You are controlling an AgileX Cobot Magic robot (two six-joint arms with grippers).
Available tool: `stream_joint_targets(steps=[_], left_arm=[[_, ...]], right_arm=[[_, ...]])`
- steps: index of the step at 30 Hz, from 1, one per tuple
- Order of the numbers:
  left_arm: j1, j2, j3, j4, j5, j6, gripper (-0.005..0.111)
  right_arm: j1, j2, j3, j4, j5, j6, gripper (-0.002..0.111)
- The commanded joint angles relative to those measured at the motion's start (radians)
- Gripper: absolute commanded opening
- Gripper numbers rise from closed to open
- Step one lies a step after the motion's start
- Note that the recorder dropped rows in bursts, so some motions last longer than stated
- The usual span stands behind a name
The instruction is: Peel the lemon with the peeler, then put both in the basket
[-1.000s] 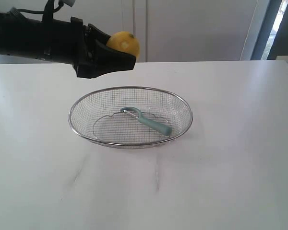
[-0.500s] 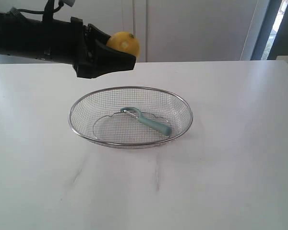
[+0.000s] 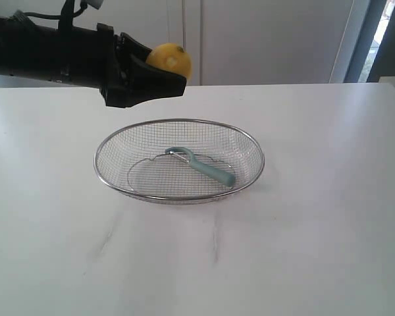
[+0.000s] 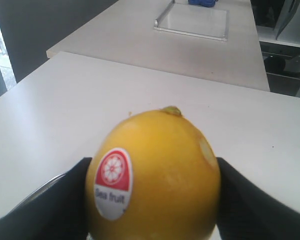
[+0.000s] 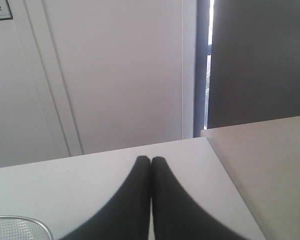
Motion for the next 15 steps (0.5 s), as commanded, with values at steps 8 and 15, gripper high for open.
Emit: stream_joint_targets(steps=[8,15], left_arm=[[-0.002,-0.006,-0.005,-0.028,0.015,-0.004,0.000],[-0.002,-0.006,-0.005,-0.028,0.015,-0.004,0.000]], right_arm=[[-0.004,-0.061,0.018,-0.024,-0.030,-0.007,0.000],[-0.004,-0.131,0.148,-0.089,-0.141,-0.007,0.000]])
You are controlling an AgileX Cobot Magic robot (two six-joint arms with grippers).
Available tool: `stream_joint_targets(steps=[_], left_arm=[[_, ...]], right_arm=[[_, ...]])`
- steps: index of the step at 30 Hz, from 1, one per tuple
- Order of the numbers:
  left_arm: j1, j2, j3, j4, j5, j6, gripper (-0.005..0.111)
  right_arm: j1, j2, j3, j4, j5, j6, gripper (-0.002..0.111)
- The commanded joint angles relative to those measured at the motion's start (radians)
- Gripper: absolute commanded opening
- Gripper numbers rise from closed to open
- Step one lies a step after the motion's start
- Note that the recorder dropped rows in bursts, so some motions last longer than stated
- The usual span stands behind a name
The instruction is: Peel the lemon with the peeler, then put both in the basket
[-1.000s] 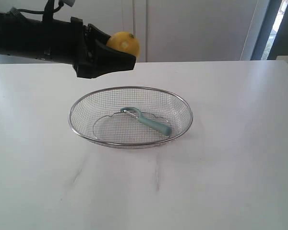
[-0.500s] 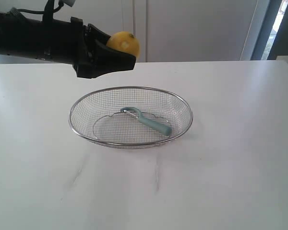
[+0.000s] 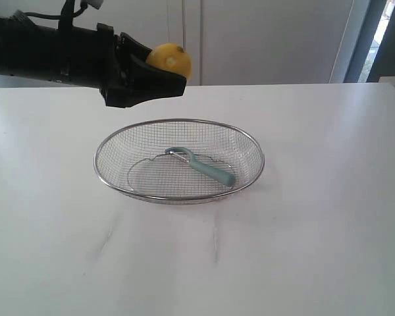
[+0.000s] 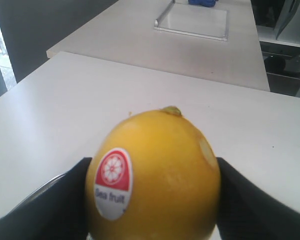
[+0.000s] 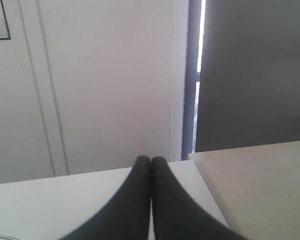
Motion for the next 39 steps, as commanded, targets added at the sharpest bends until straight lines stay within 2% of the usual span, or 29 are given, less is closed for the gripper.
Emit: stream_joint_targets(steps=[1,22,39], left_arm=[[-0.002,-0.006,-0.005,-0.028,0.015,-0.004,0.000],[-0.002,-0.006,-0.005,-0.028,0.015,-0.004,0.000],[-0.002,-0.006,-0.005,-0.028,0.015,-0.004,0.000]], right_arm=[[-0.004,-0.044,0.086,-0.032,-0.053,-0.007,0.000],[-0.004,-0.216,0.463,-0.040,-0.055,-0.007,0.000],[-0.004,-0.227,0.701,-0.040,-0.104,-0.007,0.000]])
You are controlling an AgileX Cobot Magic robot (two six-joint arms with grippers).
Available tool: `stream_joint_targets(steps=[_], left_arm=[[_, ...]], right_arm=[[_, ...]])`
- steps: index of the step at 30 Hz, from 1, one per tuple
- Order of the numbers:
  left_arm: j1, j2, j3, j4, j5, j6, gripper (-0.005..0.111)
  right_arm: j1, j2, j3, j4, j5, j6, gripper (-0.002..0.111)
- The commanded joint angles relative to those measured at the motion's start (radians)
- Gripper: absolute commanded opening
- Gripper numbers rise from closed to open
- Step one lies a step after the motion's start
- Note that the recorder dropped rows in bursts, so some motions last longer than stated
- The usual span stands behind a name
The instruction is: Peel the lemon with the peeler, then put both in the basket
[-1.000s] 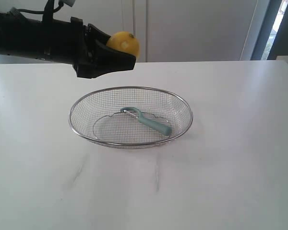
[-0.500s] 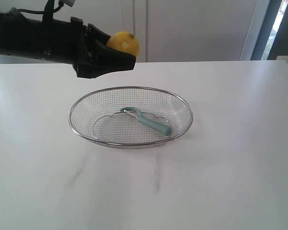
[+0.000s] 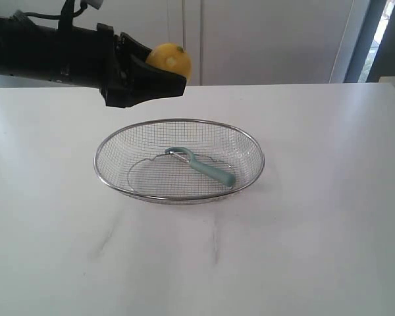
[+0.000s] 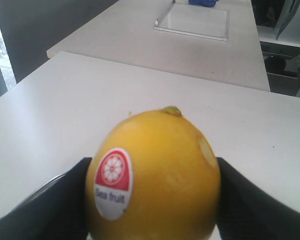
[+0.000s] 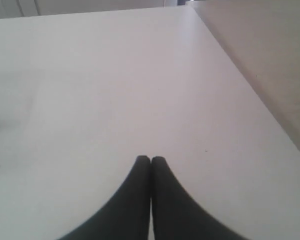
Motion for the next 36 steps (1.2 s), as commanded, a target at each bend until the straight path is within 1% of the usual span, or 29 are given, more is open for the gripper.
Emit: stream_joint_targets(steps=[1,15,28,33,36], left_arm=[[-0.002,-0.006,-0.005,-0.028,0.015,-0.004,0.000],[-0.002,-0.006,-0.005,-0.028,0.015,-0.004,0.000],[-0.002,-0.006,-0.005,-0.028,0.015,-0.004,0.000],[-0.002,-0.006,-0.005,-0.028,0.015,-0.004,0.000],[-0.002,-0.006,-0.005,-0.028,0.017,-0.004,0.000]], right_arm=[[-0.004,-0.005,0.049,0.000,-0.076,-0.007,0.000],[-0.004,-0.072,0.216,0.000,-0.206,-0.007,0.000],[-0.004,-0.141,0.216,0.000,-0.223,-0.007,0.000],[-0.004,-0.305,0.216,0.000,-0.230,-0.007,0.000],[-0.004,-0.312,0.216,0.000,-0.232,-0.007,0.000]])
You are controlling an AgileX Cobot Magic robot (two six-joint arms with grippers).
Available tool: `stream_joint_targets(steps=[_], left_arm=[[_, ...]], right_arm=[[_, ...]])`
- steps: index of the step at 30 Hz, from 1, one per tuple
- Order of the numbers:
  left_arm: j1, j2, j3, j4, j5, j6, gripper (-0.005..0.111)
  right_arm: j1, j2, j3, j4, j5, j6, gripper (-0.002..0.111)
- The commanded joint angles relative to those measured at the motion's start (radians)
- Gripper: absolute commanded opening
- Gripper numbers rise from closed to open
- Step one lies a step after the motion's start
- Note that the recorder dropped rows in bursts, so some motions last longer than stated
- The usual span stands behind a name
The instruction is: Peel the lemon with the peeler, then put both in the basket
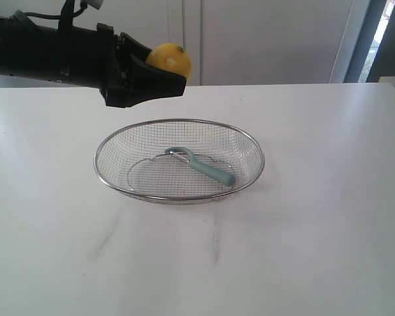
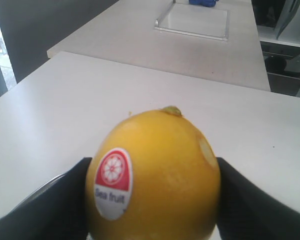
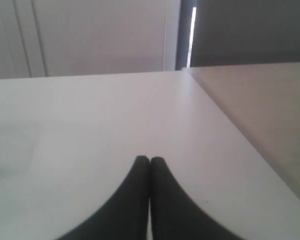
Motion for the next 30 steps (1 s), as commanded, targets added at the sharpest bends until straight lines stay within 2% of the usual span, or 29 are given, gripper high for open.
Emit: stream_joint_targets(steps=[1,30], left_arm=[[-0.002,-0.006,-0.005,-0.028,0.014,-0.004,0.000],[-0.002,-0.006,-0.005,-0.028,0.023,-0.004,0.000]], right_arm=[[-0.004,-0.015,0.005,0.000,-0.014,-0.007,0.000],[-0.004,-0.015,0.005,0.000,-0.013,-0.007,0.000]])
